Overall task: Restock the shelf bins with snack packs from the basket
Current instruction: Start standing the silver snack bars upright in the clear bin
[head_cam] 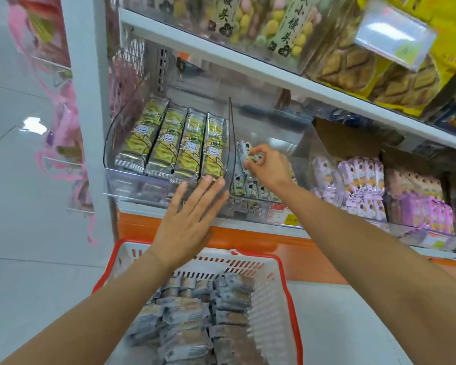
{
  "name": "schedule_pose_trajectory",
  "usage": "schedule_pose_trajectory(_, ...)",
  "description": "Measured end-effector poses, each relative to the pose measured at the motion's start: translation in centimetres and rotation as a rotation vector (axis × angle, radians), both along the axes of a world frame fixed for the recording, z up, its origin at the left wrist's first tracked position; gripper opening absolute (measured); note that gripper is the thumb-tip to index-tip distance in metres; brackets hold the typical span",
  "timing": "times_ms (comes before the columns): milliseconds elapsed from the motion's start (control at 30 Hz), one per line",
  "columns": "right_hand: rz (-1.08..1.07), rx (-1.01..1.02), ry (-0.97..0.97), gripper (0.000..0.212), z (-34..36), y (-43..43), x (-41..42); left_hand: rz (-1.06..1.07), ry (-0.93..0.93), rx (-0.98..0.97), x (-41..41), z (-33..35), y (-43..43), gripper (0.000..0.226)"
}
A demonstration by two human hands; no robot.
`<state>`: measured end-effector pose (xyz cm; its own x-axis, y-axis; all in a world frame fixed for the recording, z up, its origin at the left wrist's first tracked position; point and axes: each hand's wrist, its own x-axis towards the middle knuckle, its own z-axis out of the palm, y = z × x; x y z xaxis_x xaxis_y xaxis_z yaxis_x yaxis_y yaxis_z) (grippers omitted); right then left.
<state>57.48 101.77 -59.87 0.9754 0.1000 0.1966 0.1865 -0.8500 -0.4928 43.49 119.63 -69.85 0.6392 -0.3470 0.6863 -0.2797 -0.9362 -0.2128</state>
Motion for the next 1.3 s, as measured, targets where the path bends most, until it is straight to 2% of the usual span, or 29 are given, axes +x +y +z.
schedule_pose_trajectory(267, -0.072, -0.159, 0.072, 0.032, -2.0, 2.1, 3.8, -0.051, -0.07, -0.046, 1.0, -0.7, 0.1, 0.069)
schedule_pose_trajectory(400, -0.058, -0.244, 0.137, 0.02, -2.3, 2.4, 3.5, -0.064, -0.084, -0.057, 1.1, -0.7, 0.1, 0.07)
schedule_pose_trajectory(800, -0.053, -0.202, 0.186, 0.027, -1.9, 1.6, 2.5, -0.033, -0.052, -0.028, 0.6, -0.3, 0.0, 0.068)
schedule_pose_trajectory(1000, 0.023, -0.278, 0.219, 0.035, -2.2, 1.1, 2.9, -0.025, -0.054, -0.028, 0.5, -0.3, -0.2, 0.068)
schedule_pose_trajectory(1300, 0.045, -0.208, 0.205, 0.038, -1.7, 0.3, 2.6, -0.029, -0.052, -0.025, 0.5, -0.1, -0.2, 0.067)
